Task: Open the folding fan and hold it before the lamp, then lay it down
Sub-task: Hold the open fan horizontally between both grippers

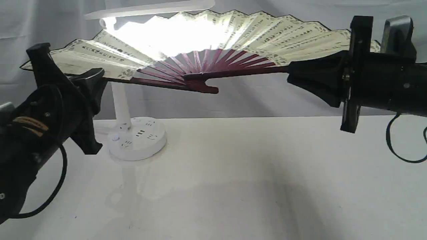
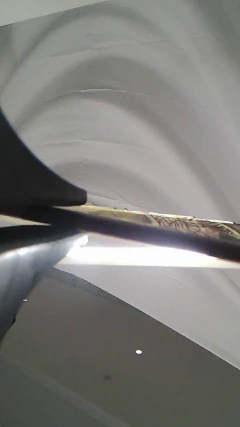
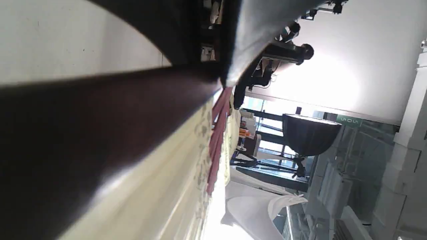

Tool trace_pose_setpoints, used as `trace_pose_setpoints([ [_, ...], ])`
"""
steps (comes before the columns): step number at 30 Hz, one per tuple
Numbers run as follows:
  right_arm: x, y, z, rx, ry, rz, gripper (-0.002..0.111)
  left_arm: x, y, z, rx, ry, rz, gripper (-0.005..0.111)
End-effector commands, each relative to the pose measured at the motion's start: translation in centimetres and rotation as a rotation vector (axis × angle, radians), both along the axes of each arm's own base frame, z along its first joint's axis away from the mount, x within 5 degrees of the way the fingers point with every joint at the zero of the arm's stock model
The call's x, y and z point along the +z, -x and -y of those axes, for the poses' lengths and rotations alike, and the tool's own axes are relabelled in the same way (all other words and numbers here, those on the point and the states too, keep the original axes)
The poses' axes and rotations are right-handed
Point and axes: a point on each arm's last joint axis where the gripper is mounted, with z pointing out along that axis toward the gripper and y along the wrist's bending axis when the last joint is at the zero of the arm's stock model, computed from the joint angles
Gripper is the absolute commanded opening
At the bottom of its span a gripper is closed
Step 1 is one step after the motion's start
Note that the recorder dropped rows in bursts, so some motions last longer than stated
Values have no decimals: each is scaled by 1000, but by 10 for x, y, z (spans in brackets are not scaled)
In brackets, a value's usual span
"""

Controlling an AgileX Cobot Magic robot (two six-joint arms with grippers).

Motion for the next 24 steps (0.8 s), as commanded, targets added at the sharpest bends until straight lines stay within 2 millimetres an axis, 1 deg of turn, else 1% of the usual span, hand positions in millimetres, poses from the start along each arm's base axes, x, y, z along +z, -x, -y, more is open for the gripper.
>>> trace_pose_setpoints([
  [1, -1, 0, 8, -46, 48, 0, 0, 15, -3, -19, 140, 158, 62, 0],
  [24, 0, 0, 8, -43, 40, -4, 0, 15, -3, -18, 127, 147, 69, 0],
])
